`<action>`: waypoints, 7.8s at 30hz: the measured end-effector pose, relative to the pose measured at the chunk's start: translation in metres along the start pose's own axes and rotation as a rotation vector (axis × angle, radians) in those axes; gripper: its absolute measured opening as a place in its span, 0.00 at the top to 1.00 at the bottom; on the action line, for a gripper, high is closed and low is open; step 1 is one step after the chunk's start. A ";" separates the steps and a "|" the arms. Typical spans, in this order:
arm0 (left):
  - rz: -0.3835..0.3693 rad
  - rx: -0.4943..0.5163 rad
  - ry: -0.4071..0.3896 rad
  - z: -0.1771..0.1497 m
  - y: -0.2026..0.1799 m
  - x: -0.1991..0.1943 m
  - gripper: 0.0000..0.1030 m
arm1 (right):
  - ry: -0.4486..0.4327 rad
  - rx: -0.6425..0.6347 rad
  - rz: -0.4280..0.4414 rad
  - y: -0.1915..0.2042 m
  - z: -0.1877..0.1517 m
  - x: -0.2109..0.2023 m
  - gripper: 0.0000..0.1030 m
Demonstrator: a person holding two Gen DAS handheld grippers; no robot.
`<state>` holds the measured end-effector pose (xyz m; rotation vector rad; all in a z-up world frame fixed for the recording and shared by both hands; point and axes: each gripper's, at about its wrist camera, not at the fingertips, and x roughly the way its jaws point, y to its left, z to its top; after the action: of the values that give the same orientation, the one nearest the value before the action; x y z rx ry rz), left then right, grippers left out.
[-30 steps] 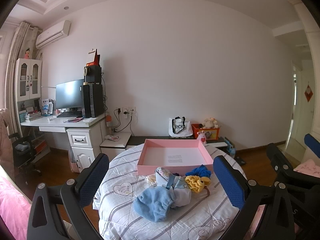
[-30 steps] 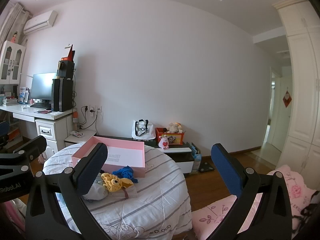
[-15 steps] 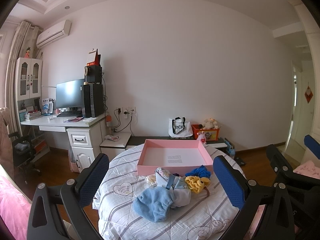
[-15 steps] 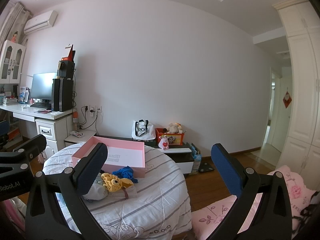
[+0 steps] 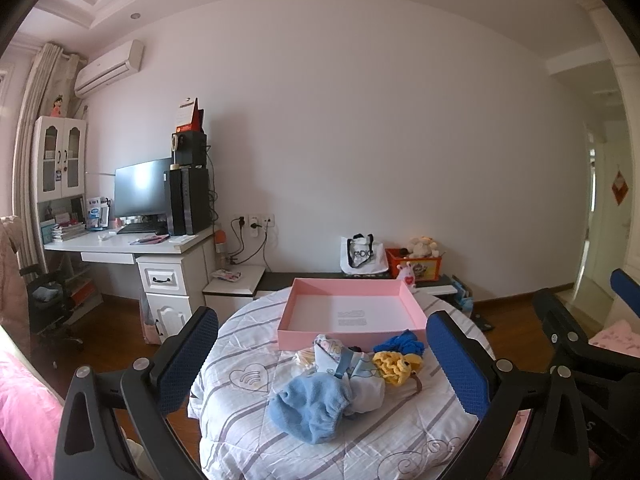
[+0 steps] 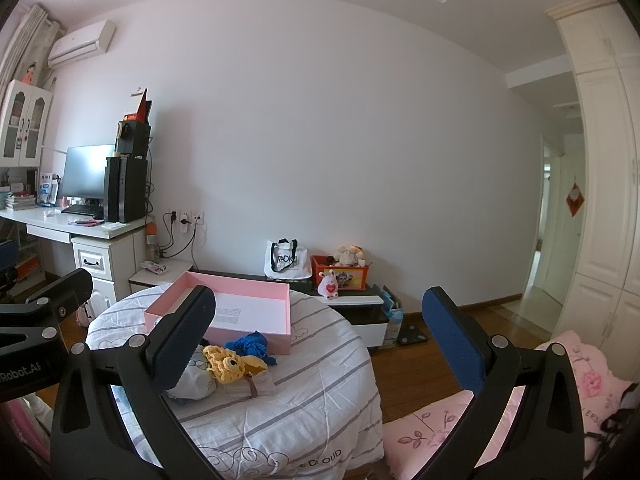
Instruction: Organize soft objects
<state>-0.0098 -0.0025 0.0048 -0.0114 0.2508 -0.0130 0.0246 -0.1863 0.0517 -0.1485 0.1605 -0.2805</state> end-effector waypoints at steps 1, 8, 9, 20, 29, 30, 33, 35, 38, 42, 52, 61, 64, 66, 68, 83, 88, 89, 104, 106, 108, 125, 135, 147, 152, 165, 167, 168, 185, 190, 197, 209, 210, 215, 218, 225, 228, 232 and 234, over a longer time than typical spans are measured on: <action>0.001 -0.001 0.000 0.000 0.000 0.000 0.00 | 0.001 -0.001 -0.001 0.000 0.001 0.001 0.00; 0.006 -0.001 0.007 -0.001 0.000 0.002 0.00 | 0.002 -0.001 -0.001 0.000 0.000 0.001 0.00; 0.008 -0.001 0.011 -0.001 0.000 0.003 0.00 | 0.005 -0.001 0.001 0.000 0.000 0.001 0.00; 0.020 -0.004 0.085 -0.005 0.004 0.019 0.00 | 0.074 -0.004 0.001 0.001 -0.011 0.015 0.00; 0.020 -0.010 0.193 -0.012 0.006 0.042 0.00 | 0.176 -0.015 -0.002 0.001 -0.026 0.043 0.00; 0.018 -0.011 0.202 -0.012 0.006 0.043 0.00 | 0.186 -0.015 -0.002 0.001 -0.027 0.046 0.00; 0.015 -0.013 0.241 -0.014 0.007 0.051 0.00 | 0.226 -0.022 0.001 0.003 -0.033 0.057 0.00; 0.011 -0.020 0.269 -0.013 0.009 0.056 0.00 | 0.248 -0.029 0.004 0.006 -0.038 0.064 0.00; 0.006 -0.023 0.301 -0.014 0.013 0.065 0.00 | 0.286 -0.038 0.010 0.013 -0.045 0.074 0.00; 0.007 -0.031 0.341 -0.018 0.017 0.080 0.00 | 0.332 -0.051 0.025 0.021 -0.056 0.087 0.00; -0.004 -0.052 0.413 -0.020 0.027 0.106 0.00 | 0.390 -0.073 0.036 0.031 -0.066 0.102 0.00; -0.032 -0.071 0.475 -0.028 0.030 0.135 0.00 | 0.422 -0.083 0.031 0.033 -0.071 0.116 0.00; -0.031 -0.078 0.493 -0.030 0.033 0.146 0.00 | 0.440 -0.087 0.029 0.035 -0.075 0.124 0.00; -0.026 -0.078 0.513 -0.032 0.034 0.158 0.00 | 0.453 -0.087 0.028 0.036 -0.077 0.130 0.00; -0.027 -0.080 0.536 -0.035 0.033 0.170 0.00 | 0.465 -0.090 0.029 0.037 -0.080 0.136 0.00; -0.231 -0.165 0.609 -0.048 0.047 0.230 0.54 | 0.547 -0.100 0.084 0.053 -0.094 0.174 0.00; -0.225 -0.159 0.595 -0.043 0.060 0.228 0.81 | 0.557 -0.058 0.174 0.061 -0.089 0.183 0.00; -0.225 -0.165 0.596 -0.042 0.063 0.226 0.82 | 0.558 -0.058 0.188 0.064 -0.088 0.185 0.00; -0.187 -0.213 0.567 -0.026 0.097 0.211 0.82 | 0.654 -0.071 0.297 0.099 -0.106 0.230 0.21; -0.176 -0.222 0.565 -0.026 0.101 0.212 0.78 | 0.650 -0.094 0.273 0.105 -0.108 0.232 0.23; -0.143 -0.228 0.574 -0.027 0.106 0.214 0.65 | 0.678 -0.081 0.302 0.109 -0.112 0.237 0.42; -0.148 -0.265 0.538 -0.014 0.118 0.207 0.87 | 0.668 0.002 0.284 0.086 -0.105 0.236 0.77; -0.117 -0.252 0.458 0.008 0.120 0.189 0.87 | 0.584 0.029 0.256 0.068 -0.080 0.216 0.77; -0.111 -0.175 0.344 0.035 0.095 0.145 0.87 | 0.441 0.056 0.242 0.043 -0.037 0.168 0.76; -0.124 -0.145 0.298 0.041 0.081 0.117 0.87 | 0.385 0.061 0.252 0.032 -0.022 0.141 0.76; -0.147 -0.050 0.173 0.045 0.053 0.032 0.87 | 0.241 0.066 0.288 0.015 0.004 0.070 0.75; -0.147 -0.038 0.154 0.044 0.051 0.021 0.87 | 0.216 0.066 0.288 0.013 0.008 0.058 0.75; -0.144 -0.035 0.147 0.043 0.051 0.017 0.87 | 0.207 0.066 0.289 0.013 0.009 0.054 0.75; -0.122 -0.023 0.083 0.024 0.046 -0.035 0.87 | 0.127 0.043 0.299 0.015 0.021 0.020 0.73; -0.119 -0.026 0.084 0.021 0.046 -0.042 0.87 | 0.125 0.044 0.299 0.014 0.021 0.020 0.73; -0.121 -0.023 0.088 0.019 0.047 -0.044 0.87 | 0.131 0.043 0.299 0.010 0.020 0.024 0.73; -0.126 -0.025 0.118 0.035 0.045 -0.022 0.87 | 0.156 0.041 0.293 0.017 0.019 0.037 0.73; -0.127 -0.026 0.123 0.036 0.045 -0.019 0.87 | 0.161 0.040 0.292 0.019 0.019 0.040 0.73; -0.133 -0.025 0.156 0.043 0.044 0.013 0.87 | 0.186 0.038 0.290 0.025 0.017 0.056 0.73; -0.137 -0.024 0.178 0.048 0.044 0.035 0.87 | 0.210 0.038 0.286 0.028 0.014 0.074 0.73; -0.145 -0.020 0.242 0.064 0.041 0.108 0.87 | 0.271 0.036 0.275 0.038 0.008 0.129 0.73; -0.151 -0.012 0.280 0.069 0.036 0.147 0.87 | 0.301 0.036 0.271 0.043 0.005 0.158 0.72; -0.155 -0.002 0.315 0.081 0.030 0.197 0.87 | 0.324 0.039 0.270 0.050 0.001 0.194 0.72; -0.153 0.000 0.333 0.086 0.027 0.225 0.87 | 0.344 0.042 0.269 0.054 -0.002 0.216 0.72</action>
<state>0.2300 0.0224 0.0319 -0.0285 0.5826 -0.1684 0.2439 -0.1967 0.0111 -0.0342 0.5110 -0.0382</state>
